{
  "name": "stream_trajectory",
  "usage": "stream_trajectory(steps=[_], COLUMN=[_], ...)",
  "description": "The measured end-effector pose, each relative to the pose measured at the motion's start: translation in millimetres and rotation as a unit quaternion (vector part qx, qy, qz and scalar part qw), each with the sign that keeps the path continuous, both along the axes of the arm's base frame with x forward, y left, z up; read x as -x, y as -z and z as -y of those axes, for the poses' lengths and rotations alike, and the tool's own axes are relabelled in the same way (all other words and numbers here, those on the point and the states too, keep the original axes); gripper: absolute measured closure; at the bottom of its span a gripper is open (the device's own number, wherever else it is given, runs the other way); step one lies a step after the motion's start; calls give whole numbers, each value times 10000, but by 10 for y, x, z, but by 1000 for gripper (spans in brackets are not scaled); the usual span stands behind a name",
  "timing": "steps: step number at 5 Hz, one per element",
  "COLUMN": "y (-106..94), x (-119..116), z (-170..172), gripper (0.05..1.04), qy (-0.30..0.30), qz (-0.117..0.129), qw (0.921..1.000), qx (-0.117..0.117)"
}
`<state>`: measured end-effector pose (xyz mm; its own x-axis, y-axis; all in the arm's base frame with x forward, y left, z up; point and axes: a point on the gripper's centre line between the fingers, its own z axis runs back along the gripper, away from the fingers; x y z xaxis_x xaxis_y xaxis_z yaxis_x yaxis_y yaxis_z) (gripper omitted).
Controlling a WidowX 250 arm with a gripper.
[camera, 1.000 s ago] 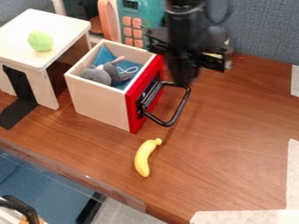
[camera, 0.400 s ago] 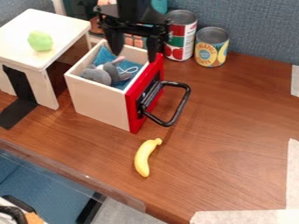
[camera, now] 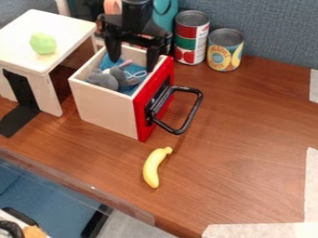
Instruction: Take the teddy bear out of the drawer and put it on the right side of the table
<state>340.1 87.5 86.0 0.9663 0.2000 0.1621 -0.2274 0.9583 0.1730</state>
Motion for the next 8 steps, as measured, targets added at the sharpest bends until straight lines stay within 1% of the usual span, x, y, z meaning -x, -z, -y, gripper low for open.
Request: stream_trajectory(steps=[1,2,3,4,5,6,7,8], y=[193,272,333,384,273,-119,-580,-595], x=[-46,-37,19,83,118,138,187,226], z=[-145,-268,-358,-308,-246,-32,416,893], gripper=[84,84,138,415,595,648,650,650], qy=[-181,-356,-558,-521,-439,-327,214,972], qz=[-290,-418,-495,-516,-399,84,786,755], qw=[9994,9985,9972,9971,9978,9985,9942,9885], qx=[-27,-66,26,203,301,423,696,882])
